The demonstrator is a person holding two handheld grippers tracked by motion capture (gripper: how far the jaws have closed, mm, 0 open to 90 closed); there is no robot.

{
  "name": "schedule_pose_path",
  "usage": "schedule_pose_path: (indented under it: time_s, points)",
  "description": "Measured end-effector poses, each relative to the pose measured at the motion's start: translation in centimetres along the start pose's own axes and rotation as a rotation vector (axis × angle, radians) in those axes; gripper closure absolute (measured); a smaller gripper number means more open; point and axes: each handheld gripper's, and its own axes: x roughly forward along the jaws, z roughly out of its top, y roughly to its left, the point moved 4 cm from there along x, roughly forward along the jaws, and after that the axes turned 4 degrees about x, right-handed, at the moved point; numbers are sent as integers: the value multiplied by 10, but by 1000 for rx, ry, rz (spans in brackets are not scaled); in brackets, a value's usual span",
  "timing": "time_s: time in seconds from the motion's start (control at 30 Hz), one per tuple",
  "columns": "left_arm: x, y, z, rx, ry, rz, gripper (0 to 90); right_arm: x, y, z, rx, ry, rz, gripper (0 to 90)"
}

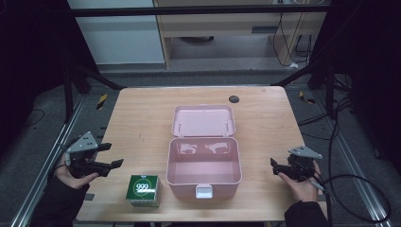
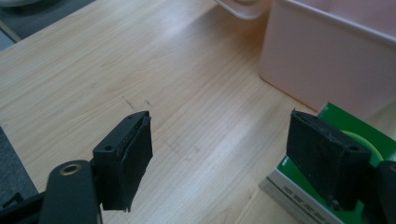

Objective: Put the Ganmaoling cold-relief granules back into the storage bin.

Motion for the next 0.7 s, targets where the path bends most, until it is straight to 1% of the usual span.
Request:
schedule_pose_path:
  time_s: [0.13, 0.23, 0.3, 0.37, 0.4, 0.43, 0.5, 0.57, 0.7]
  points:
    - [1, -6, 6, 68, 58, -54, 203, 0, 0, 0, 1, -2, 2, 99]
    - [2, -9, 9, 104, 111, -72, 200, 0, 0, 0, -4, -3, 3, 95]
    - [2, -11, 12, 122, 118, -85, 197, 0, 0, 0, -4, -1, 2, 94]
    - [3, -14, 15, 140, 123, -108, 195, 0, -1, 0, -7, 0, 2, 92]
    - [3, -16, 15, 154, 132, -116, 194, 0, -1, 0, -7, 3, 2, 91]
    - [3, -19, 16, 177, 149, -135, 189, 0, 0, -1, -5, 4, 2, 90]
    - [4, -23, 17, 197, 158, -154, 178, 0, -1, 0, -4, 4, 3, 89]
    - [5, -26, 17, 219, 178, -182, 169, 0, -1, 0, -5, 0, 6, 88]
    - [8, -33, 18, 253, 203, -205, 150, 0, 0, 0, -9, -1, 8, 87]
